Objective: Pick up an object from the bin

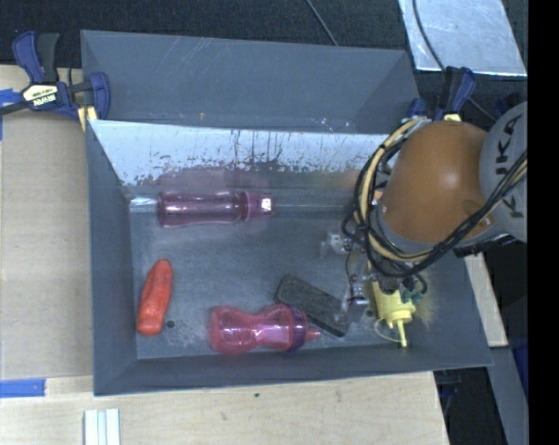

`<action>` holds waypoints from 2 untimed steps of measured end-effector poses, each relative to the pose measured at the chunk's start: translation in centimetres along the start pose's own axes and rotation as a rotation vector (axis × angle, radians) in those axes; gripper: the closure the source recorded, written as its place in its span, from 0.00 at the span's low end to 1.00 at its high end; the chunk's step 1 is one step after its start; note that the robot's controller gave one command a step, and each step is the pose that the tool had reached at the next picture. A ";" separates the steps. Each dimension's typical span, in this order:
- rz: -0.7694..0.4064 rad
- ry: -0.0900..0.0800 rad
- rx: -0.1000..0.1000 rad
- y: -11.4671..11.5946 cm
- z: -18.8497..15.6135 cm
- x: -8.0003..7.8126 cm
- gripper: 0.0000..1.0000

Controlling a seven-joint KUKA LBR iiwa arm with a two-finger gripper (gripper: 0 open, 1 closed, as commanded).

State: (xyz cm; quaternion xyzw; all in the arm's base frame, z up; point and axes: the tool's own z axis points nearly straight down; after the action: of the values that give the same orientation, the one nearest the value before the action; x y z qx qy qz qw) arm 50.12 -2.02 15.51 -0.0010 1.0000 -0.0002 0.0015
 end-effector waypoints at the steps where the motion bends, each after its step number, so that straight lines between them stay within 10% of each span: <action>1: -0.088 0.002 -0.001 4.3 5.5 1.1 0.00; 2: 0.000 -0.007 0.002 2.4 7.4 0.9 1.00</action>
Offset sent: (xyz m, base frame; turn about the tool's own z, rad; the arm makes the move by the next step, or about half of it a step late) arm -0.0093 0.0246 -0.0742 0.0003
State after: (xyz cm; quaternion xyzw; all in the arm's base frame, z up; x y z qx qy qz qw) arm 49.23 0.40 8.09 -0.0007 1.0000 -0.0010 0.0052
